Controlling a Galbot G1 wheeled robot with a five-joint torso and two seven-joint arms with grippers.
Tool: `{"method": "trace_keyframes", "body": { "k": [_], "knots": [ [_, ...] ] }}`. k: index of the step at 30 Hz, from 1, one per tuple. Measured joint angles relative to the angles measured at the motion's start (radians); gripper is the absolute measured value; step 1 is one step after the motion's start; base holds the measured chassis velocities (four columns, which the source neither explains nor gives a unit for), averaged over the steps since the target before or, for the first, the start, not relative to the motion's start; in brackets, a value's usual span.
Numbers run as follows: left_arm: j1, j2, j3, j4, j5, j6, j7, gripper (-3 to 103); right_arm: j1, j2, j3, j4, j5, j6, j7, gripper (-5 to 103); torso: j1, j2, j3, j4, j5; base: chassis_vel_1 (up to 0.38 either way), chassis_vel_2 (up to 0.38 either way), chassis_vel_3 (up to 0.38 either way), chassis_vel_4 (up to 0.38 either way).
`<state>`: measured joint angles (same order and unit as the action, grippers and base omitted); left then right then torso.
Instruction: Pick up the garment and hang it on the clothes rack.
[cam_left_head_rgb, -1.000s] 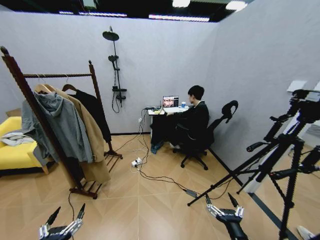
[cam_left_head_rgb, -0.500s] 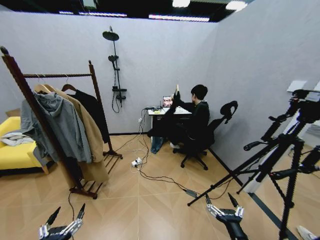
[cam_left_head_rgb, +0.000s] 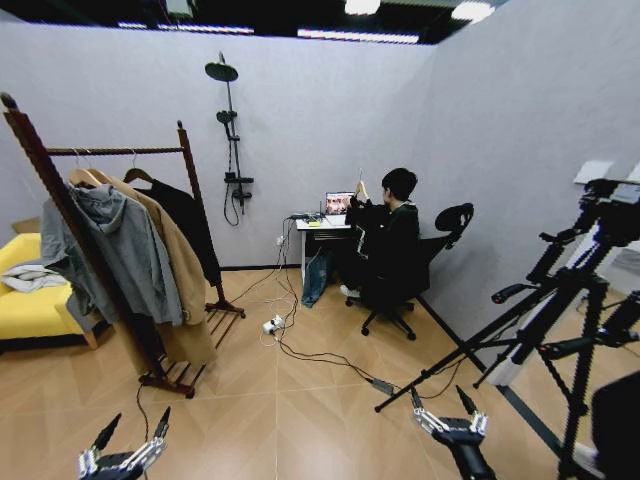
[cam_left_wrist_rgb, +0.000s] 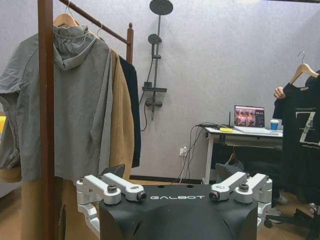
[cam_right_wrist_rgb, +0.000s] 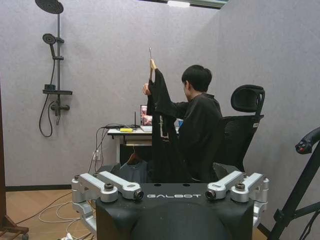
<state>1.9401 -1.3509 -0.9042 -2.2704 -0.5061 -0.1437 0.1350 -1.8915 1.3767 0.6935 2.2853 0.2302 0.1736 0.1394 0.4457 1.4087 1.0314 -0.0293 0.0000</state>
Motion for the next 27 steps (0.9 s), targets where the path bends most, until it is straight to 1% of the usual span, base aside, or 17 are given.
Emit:
{"method": "trace_keyframes", "body": {
  "k": [27],
  "knots": [
    [0.0,0.0,0.0,0.0,0.0,0.0,0.0,100,0.0,0.0,0.0,0.0,0.0,0.0,0.0,100,0.0,0.0,0.0,0.0,0.0,0.0,0.0,0.0,0.0]
  ]
}}
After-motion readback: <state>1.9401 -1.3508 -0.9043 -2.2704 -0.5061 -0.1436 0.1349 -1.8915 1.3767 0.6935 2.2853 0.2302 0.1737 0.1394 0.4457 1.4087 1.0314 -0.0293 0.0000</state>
